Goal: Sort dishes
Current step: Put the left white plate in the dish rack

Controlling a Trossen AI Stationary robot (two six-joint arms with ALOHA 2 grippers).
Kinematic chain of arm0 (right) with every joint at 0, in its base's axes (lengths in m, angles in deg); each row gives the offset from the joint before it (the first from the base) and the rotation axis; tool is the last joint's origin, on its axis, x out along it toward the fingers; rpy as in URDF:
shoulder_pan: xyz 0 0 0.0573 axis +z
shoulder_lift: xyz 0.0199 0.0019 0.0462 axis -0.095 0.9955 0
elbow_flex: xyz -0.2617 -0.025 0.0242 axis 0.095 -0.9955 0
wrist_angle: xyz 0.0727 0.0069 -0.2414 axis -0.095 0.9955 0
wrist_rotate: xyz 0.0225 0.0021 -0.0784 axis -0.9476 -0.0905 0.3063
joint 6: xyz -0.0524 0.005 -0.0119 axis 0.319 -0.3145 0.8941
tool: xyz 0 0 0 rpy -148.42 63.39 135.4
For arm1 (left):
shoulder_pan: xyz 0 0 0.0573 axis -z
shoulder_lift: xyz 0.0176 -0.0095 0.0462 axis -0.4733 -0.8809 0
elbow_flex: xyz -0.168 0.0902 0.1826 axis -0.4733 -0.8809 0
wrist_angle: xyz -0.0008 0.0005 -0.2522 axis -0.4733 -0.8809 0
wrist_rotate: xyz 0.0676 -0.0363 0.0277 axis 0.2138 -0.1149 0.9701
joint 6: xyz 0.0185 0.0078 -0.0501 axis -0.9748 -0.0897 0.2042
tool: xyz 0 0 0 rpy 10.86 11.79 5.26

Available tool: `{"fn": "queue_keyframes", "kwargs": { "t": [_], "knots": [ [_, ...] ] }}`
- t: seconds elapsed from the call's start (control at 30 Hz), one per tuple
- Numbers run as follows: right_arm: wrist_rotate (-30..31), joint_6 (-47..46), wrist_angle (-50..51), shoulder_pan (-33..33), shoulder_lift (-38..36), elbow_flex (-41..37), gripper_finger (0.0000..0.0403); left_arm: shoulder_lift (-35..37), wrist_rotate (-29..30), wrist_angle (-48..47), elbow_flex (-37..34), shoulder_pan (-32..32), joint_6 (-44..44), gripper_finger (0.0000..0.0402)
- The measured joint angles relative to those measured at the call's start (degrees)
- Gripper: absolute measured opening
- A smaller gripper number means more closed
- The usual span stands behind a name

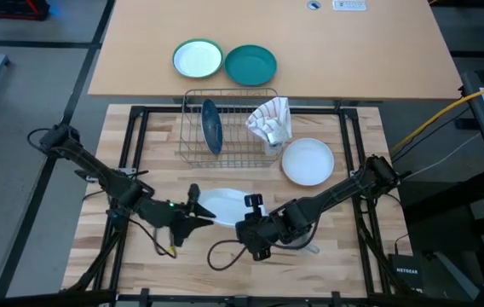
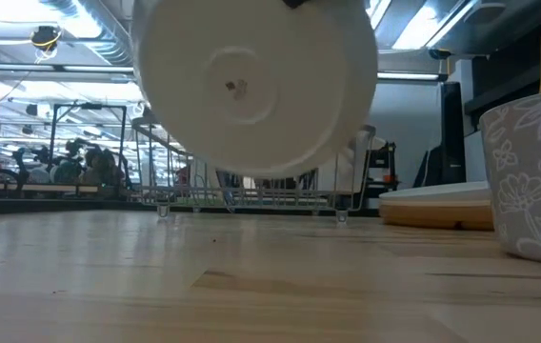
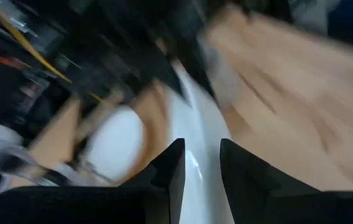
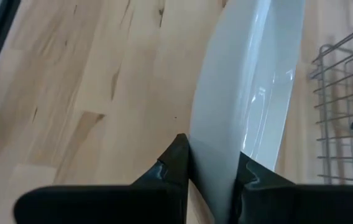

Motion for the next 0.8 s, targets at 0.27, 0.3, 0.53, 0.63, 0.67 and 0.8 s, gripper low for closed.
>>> {"fn": "queue_keyframes", "kwargs": {
  "t": [0.27,0.3,0.53,0.63,0.67,0.8],
  "knots": [
    [3.38,-0.47,-4.11,-0.98,0.17,-0.1,0.0045,9.62,5.47,-0.18,-0.06,0.8,0.08,0.009],
    [3.79,-0.63,-4.58,-1.11,0.17,-0.1,0.0045,10.96,5.78,-0.21,-0.04,0.81,0.16,0.009],
    [10.81,-0.34,-16.79,-2.64,0.13,-0.15,0.0045,20.23,8.8,-0.87,-0.06,0.81,0.66,0.009],
    [13.66,0.23,-22.94,-3.74,0.13,-0.15,0.0045,23.58,9.01,-1.29,-0.09,0.81,1.39,0.009],
    [14.85,0.27,-24.67,-4.16,0.13,-0.15,0.0045,24.68,9.0,-1.24,-0.09,0.84,1.77,0.009],
    [17.91,0.54,-30.66,-6.34,0.2,-0.15,0.0045,28.01,9.02,-2.02,-0.09,0.82,2.01,0.009]
  ]
}}
